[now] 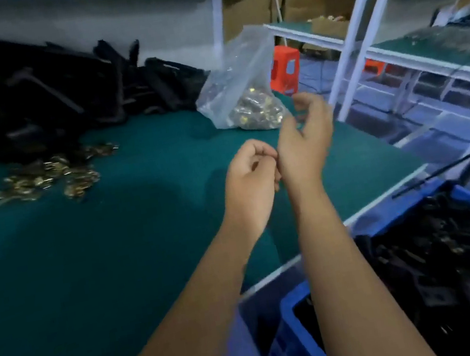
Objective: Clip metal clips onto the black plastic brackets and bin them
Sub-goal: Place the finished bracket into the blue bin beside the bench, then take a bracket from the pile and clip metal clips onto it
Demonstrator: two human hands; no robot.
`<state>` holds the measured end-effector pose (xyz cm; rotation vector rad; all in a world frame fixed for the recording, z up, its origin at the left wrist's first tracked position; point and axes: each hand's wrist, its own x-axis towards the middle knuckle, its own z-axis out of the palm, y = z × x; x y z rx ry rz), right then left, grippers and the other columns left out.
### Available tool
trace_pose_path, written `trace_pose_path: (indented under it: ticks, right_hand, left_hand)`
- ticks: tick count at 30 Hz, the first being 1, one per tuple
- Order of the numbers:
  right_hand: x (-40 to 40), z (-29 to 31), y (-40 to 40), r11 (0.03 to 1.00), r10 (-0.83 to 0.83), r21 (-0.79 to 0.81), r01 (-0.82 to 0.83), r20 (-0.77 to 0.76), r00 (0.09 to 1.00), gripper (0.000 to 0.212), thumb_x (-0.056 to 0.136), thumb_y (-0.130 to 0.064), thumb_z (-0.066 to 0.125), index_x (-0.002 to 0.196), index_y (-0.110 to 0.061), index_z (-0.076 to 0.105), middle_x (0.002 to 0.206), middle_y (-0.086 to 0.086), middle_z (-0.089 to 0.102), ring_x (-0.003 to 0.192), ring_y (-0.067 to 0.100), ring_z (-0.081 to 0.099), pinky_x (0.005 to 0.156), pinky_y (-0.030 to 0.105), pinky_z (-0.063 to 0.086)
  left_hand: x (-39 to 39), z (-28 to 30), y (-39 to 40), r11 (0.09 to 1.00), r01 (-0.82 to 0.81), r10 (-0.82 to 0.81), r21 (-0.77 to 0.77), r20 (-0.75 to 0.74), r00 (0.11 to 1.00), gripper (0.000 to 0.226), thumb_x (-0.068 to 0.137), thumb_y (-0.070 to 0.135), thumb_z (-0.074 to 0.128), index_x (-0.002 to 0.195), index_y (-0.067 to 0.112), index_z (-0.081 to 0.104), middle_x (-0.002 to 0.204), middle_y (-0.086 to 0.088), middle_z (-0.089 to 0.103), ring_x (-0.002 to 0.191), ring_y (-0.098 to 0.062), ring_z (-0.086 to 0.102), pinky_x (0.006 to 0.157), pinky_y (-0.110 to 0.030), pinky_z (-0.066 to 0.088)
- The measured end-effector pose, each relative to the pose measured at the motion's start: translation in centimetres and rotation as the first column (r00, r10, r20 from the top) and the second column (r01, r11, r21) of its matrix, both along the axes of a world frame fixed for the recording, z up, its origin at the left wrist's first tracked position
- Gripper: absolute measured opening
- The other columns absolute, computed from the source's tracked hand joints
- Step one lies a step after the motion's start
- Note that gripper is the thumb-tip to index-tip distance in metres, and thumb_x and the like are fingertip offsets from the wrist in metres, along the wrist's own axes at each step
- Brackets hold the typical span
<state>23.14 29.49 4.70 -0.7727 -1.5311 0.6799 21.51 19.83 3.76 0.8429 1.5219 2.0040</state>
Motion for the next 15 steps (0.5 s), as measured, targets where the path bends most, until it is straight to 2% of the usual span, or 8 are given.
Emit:
trace_pose_path:
  ticks: [2, 4, 7, 11, 13, 15]
  right_hand:
    - [-4.5, 0.5, -2.0, 0.979, 0.198, 0.034, -0.199, 0.020, 0.980, 0.024, 0.084, -0.001, 0.051, 0.103, -0.008, 0.064, 0.099, 0.003, 0.061, 0.092, 0.018, 0.056, 0.087, 0.038, 0.047]
    - [-8.7, 0.3, -3.7, 0.937, 0.344, 0.026, -0.349, 0.122, 0.931, 0.021, 0.087, -0.004, 0.050, 0.099, -0.013, 0.065, 0.095, 0.000, 0.063, 0.088, 0.015, 0.057, 0.081, 0.031, 0.047]
    - [-14.2, -1.2, -5.6, 0.841, 0.535, -0.114, -0.529, 0.315, 0.784, 0.018, 0.089, -0.010, 0.052, 0.097, -0.021, 0.063, 0.098, 0.000, 0.063, 0.087, 0.014, 0.057, 0.077, 0.027, 0.044]
    - [-19.3, -3.6, -7.0, 0.756, 0.645, -0.265, -0.598, 0.454, 0.614, 0.020, 0.093, -0.015, 0.051, 0.106, -0.023, 0.063, 0.105, -0.004, 0.060, 0.091, 0.011, 0.056, 0.077, 0.027, 0.043]
    - [-21.2, -4.1, -7.6, 0.726, 0.680, -0.295, -0.621, 0.446, 0.582, 0.019, 0.093, -0.016, 0.053, 0.101, -0.028, 0.064, 0.105, -0.005, 0.059, 0.094, 0.009, 0.056, 0.079, 0.026, 0.043]
    - [-22.9, -4.2, -8.8, 0.657, 0.748, -0.324, -0.681, 0.398, 0.532, 0.021, 0.092, -0.018, 0.056, 0.090, -0.036, 0.067, 0.103, -0.010, 0.058, 0.096, 0.004, 0.055, 0.081, 0.023, 0.041]
  left_hand:
    - [-3.9, 0.0, -2.2, 0.993, -0.119, 0.120, 0.006, -0.050, 0.992, 0.030, 0.090, -0.009, 0.040, 0.074, 0.013, 0.053, 0.054, 0.004, 0.050, 0.047, -0.003, 0.043, 0.047, -0.014, 0.036]
    - [-8.1, -0.7, -4.7, 0.971, -0.236, 0.230, -0.036, -0.117, 0.966, 0.030, 0.090, -0.006, 0.041, 0.077, 0.016, 0.057, 0.053, 0.010, 0.054, 0.051, -0.004, 0.046, 0.051, -0.015, 0.039]
    - [-14.6, -2.2, -8.7, 0.879, -0.454, 0.439, -0.146, -0.126, 0.890, 0.032, 0.096, 0.003, 0.044, 0.078, 0.023, 0.061, 0.054, 0.015, 0.057, 0.054, -0.001, 0.050, 0.055, -0.017, 0.043]
    - [-21.2, -4.4, -13.6, 0.719, -0.643, 0.638, -0.264, -0.117, 0.761, 0.031, 0.096, 0.008, 0.043, 0.078, 0.026, 0.060, 0.063, 0.009, 0.058, 0.059, -0.008, 0.050, 0.057, -0.024, 0.041]
    - [-22.8, -5.2, -14.9, 0.674, -0.689, 0.701, -0.266, -0.064, 0.711, 0.031, 0.095, 0.008, 0.042, 0.080, 0.027, 0.061, 0.061, 0.012, 0.059, 0.056, -0.007, 0.050, 0.056, -0.026, 0.041]
    - [-23.7, -5.7, -15.3, 0.648, -0.724, 0.746, -0.237, 0.005, 0.666, 0.029, 0.094, 0.009, 0.042, 0.082, 0.027, 0.061, 0.056, 0.016, 0.059, 0.049, -0.001, 0.048, 0.051, -0.021, 0.041]
